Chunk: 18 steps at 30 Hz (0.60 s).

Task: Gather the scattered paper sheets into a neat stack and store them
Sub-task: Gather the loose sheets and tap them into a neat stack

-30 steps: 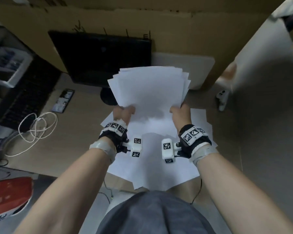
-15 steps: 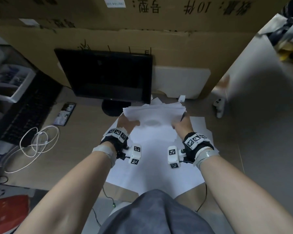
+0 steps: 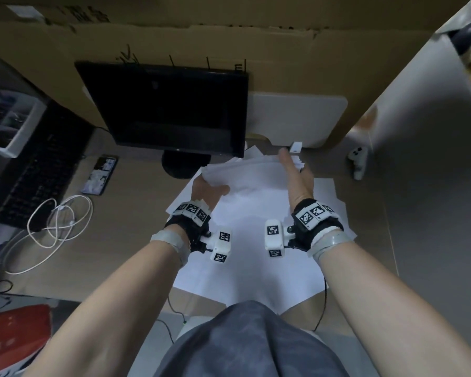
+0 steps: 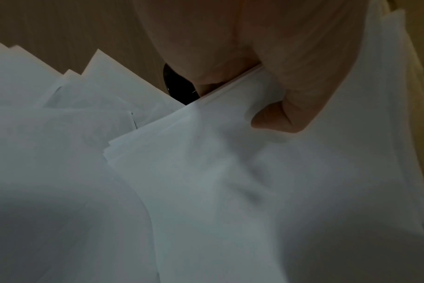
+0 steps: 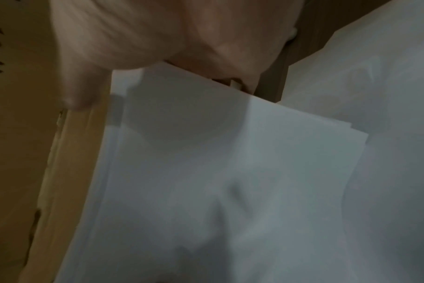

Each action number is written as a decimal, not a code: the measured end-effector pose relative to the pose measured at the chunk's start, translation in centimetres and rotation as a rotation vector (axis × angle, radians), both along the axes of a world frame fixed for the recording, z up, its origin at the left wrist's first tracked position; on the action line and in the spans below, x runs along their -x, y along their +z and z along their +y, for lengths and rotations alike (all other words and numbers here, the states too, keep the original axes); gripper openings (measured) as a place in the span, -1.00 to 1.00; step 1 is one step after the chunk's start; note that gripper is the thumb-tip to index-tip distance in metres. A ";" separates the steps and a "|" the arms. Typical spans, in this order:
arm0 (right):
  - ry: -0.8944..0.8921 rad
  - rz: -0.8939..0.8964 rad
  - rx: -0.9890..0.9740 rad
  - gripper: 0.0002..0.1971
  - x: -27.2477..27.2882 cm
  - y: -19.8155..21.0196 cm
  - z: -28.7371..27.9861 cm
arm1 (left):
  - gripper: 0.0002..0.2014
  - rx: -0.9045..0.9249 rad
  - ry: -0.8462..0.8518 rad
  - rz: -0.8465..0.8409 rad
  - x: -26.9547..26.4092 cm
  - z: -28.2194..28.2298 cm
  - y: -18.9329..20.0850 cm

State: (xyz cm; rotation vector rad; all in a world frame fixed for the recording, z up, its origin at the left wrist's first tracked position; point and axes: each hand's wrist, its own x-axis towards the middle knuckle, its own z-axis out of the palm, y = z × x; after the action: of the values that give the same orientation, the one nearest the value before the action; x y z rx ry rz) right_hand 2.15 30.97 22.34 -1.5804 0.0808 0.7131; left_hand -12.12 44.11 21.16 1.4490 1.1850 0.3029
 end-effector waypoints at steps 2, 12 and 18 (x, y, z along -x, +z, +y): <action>-0.039 -0.007 0.027 -0.19 0.0 0.3 0.4 | -0.65 0.026 0.012 -0.015 0.1 0.1 0.0; -0.032 0.046 -0.041 -0.51 -0.7 -0.3 -0.8 | -0.57 0.123 0.174 -0.228 -0.8 -1.8 1.6; 0.005 0.037 -0.059 -0.80 -0.6 0.2 -1.9 | -0.70 0.112 0.409 -0.271 -2.7 -2.1 1.4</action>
State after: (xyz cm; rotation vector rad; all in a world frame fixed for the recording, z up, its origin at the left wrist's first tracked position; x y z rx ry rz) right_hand 2.73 29.09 22.53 -1.5120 0.0829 0.7427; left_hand -9.39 42.03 22.53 1.0228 1.2453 0.6813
